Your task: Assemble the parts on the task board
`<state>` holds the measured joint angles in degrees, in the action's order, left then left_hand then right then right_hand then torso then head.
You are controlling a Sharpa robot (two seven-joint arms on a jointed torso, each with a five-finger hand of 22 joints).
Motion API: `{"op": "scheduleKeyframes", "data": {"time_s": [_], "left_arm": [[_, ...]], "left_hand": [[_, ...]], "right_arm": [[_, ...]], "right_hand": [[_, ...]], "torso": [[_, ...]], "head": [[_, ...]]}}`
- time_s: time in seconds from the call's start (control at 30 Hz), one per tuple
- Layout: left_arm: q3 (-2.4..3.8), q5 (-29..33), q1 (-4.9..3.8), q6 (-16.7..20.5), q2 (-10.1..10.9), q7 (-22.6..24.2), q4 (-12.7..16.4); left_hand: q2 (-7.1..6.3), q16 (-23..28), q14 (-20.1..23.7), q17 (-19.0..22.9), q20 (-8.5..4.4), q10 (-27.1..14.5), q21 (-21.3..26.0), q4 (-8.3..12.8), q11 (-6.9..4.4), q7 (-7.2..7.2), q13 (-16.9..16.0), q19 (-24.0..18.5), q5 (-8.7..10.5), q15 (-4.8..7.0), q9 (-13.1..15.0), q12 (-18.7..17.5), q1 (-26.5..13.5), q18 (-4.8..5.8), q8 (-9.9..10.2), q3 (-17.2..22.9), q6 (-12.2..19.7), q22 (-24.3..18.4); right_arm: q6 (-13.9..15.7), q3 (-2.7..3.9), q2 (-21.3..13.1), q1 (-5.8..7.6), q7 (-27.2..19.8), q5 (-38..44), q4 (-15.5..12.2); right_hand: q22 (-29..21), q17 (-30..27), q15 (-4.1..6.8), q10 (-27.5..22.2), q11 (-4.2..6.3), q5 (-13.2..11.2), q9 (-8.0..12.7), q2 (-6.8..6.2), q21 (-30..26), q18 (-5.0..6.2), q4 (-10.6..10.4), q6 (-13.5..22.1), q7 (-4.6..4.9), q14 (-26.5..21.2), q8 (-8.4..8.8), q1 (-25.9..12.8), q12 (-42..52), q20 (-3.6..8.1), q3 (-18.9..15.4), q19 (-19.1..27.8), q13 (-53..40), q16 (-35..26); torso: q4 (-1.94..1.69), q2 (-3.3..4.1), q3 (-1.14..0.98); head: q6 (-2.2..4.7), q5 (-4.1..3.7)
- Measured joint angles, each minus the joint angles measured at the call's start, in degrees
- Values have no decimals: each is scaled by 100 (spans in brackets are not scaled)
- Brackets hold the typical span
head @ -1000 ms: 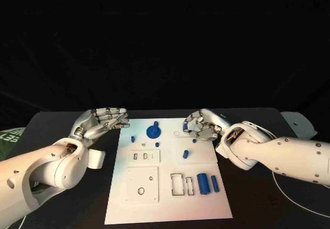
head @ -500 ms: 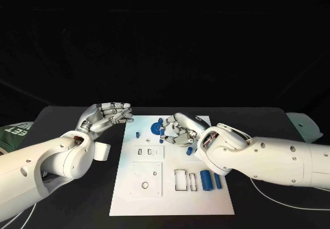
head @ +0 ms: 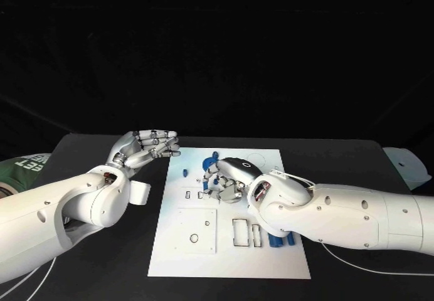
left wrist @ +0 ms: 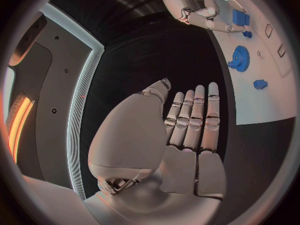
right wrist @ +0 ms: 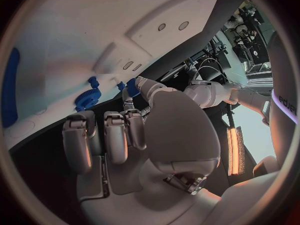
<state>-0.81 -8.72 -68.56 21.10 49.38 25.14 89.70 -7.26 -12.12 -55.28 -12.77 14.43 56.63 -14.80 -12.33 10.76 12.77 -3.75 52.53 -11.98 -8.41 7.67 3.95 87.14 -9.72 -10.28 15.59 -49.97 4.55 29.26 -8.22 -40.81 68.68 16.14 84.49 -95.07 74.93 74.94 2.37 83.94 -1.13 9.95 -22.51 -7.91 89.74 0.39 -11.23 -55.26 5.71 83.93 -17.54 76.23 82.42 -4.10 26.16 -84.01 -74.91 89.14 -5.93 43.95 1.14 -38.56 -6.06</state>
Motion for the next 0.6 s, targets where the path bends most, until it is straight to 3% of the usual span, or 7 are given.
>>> {"op": "scheduleKeyframes", "data": {"time_s": [0.6], "left_arm": [[-1, 1, 0, 1, 24, -10, 33]], "left_hand": [[0, 0, 0, 1, 0, 0, 0, 0, 0, 0, 0, 0, 0, 0, -5, 0, 0, 0, 0, 0, 0, -5]], "right_arm": [[-231, -19, 124, -120, 271, 484, 106]], "right_hand": [[-1, -1, 0, 0, 0, 15, 0, 16, 0, 0, 1, 20, 0, 0, -1, -15, 0, 0, -1, 0, 1, 0]], "torso": [[3, 5, -5]], "head": [[-43, 51]]}}
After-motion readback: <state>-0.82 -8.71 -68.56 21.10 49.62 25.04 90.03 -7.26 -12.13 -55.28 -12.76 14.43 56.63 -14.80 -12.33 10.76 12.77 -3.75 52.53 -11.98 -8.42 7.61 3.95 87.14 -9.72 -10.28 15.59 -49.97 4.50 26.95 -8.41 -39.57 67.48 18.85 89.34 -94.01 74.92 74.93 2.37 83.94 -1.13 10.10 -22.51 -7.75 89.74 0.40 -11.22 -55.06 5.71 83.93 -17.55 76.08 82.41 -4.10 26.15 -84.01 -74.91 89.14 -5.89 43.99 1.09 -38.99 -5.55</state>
